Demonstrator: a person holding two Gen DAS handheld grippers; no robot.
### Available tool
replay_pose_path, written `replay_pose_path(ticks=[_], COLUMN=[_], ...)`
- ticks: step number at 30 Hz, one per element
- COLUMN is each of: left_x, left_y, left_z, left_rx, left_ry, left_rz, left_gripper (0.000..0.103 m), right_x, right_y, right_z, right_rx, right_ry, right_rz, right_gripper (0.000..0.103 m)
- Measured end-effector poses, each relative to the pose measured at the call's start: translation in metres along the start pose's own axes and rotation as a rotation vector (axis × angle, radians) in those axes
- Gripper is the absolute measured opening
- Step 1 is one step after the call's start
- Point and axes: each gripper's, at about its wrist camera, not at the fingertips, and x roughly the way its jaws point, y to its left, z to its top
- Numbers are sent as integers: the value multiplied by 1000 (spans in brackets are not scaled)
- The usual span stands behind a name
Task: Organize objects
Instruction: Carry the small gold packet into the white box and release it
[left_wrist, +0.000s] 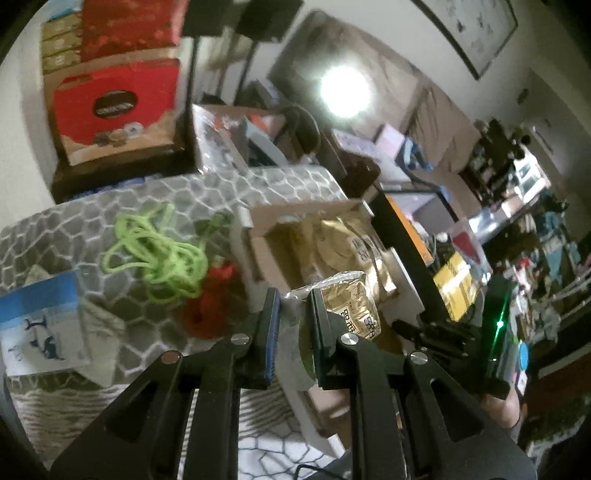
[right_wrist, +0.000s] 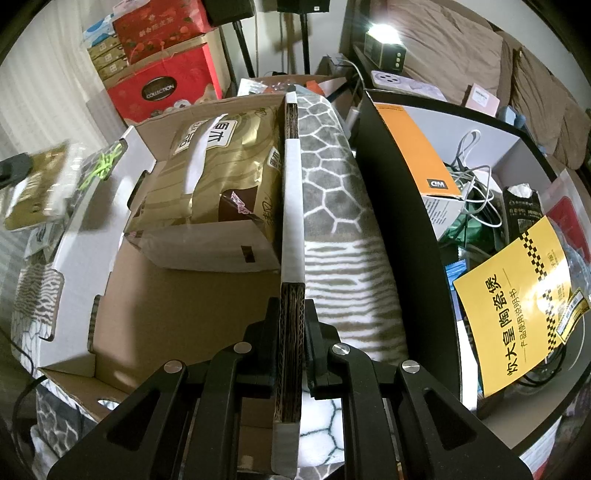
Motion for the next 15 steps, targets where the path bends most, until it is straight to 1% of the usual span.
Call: replay_pose_path(ticks=[4,9,15], left_x=[21,39,55], left_y=[-20,-37,-48], left_z=[-5,-16,-27], left_rx=[52,69,75], left_ry=[58,102,141], left_rz=[-13,-28,-43], left_gripper=[14,14,14], right_x=[0,0,0], right_y=[-1,0,0], right_z=[0,-1,-2], right_rx=[1,5,9], right_ry=[-1,-3,-2], right_rz=[2,7,13], right_gripper=[10,10,11])
